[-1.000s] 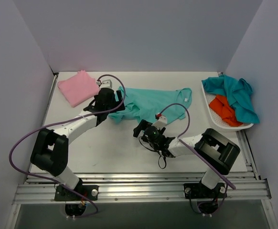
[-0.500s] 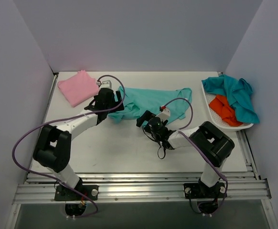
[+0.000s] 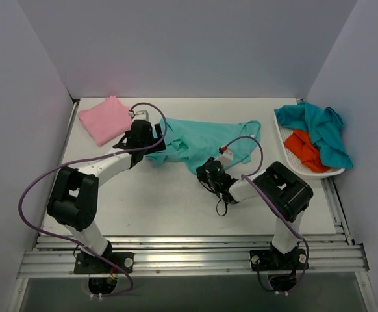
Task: Fold and stack the t-shirts
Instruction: Flatten out the tshirt
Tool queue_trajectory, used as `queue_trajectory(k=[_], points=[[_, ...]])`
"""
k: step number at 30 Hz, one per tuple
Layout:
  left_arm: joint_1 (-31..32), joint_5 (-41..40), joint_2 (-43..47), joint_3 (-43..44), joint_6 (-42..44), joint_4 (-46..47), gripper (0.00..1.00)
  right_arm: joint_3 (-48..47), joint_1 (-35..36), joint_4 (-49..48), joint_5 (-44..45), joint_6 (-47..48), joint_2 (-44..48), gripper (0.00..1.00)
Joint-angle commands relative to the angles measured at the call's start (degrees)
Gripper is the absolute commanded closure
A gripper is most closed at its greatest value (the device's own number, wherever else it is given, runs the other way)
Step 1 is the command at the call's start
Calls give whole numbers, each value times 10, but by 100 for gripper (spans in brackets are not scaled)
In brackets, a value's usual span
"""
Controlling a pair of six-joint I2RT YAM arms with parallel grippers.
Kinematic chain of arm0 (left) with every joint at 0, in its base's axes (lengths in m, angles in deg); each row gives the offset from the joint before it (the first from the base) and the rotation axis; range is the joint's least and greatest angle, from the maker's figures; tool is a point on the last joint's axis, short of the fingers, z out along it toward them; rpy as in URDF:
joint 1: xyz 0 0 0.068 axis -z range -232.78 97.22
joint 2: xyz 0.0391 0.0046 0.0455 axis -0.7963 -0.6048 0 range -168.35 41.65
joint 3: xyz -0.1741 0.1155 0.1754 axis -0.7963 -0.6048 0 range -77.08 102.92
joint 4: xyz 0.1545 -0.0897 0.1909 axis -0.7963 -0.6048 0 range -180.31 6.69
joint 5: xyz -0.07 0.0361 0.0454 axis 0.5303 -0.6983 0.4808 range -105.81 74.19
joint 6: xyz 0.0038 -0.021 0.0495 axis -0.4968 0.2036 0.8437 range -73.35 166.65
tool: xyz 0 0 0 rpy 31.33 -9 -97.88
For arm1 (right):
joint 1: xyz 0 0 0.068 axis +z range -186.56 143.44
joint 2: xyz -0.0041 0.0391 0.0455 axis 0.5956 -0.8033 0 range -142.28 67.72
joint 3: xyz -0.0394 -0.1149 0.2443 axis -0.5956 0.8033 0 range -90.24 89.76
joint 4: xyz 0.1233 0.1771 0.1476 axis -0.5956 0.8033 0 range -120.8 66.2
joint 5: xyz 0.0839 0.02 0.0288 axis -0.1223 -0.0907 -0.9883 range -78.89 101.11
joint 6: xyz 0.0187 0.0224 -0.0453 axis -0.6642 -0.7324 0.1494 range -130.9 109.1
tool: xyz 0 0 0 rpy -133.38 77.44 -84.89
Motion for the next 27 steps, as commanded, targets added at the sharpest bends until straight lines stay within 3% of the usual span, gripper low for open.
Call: queue_trajectory(k=[1, 4, 9, 15, 20, 27], points=[[-12, 10, -5, 31, 3, 22, 4, 25, -6, 59, -7, 6, -17, 100], [-14, 24, -11, 47, -7, 55, 4, 36, -11, 60, -1, 2, -4, 100], [-9, 106, -101, 133, -4, 87, 4, 42, -19, 65, -11, -6, 4, 100], [2, 175, -207, 220, 77, 115, 4, 61, -20, 75, 4, -5, 48, 100], [9, 193, -272, 268, 102, 87, 4, 66, -30, 81, 12, -1, 68, 100], [50, 179, -274, 281, 129, 50, 4, 61, -43, 70, -1, -2, 39, 100]])
